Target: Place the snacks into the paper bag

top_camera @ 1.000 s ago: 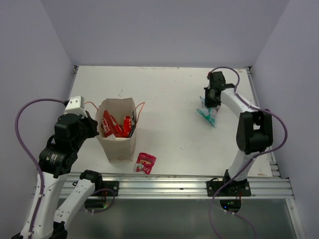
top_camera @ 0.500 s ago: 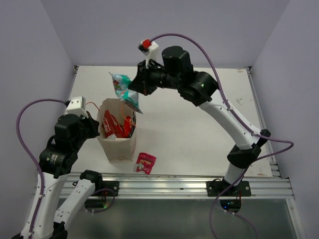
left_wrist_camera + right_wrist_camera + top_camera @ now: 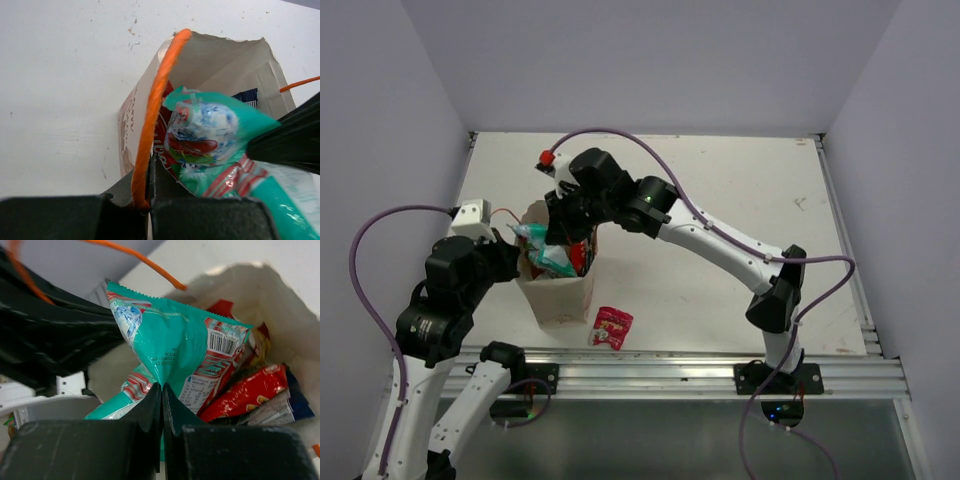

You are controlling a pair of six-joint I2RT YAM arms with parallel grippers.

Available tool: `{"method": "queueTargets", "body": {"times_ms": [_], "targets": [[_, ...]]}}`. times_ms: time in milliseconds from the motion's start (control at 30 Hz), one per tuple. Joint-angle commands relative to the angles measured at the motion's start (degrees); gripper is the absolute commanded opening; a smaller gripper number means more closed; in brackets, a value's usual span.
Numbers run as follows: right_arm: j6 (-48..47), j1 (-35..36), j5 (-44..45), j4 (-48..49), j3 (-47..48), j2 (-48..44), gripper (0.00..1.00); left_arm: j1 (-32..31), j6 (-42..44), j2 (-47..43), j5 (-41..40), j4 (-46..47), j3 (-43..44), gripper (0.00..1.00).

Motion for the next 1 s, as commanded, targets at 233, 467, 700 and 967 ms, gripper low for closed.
{"method": "queueTargets", "body": {"times_ms": [233,467,700,967], "targets": [[-2.8,0.5,15.0,-1.8,-2.7,-4.3,0.0,-0.4,1.4,-1.3,2.6,2.3,-0.9,0.0],[-4.8,0.9,21.4,-4.3,-2.4,-2.5,0.0,-0.4,1.5,-1.9,2.9,2.3,-1.4,0.0],[-4.9,1.7,22.3,-7.0,5.8,-3.8,0.69,-0.4,2.0,-1.7,2.7,2.2,-1.4,0.0],[-5.5,2.3,29.3,-4.7,-19.0,-27.8,0.73,-0.4,1.9,-1.0,3.0,2.8,-2.1,0.0]]}}
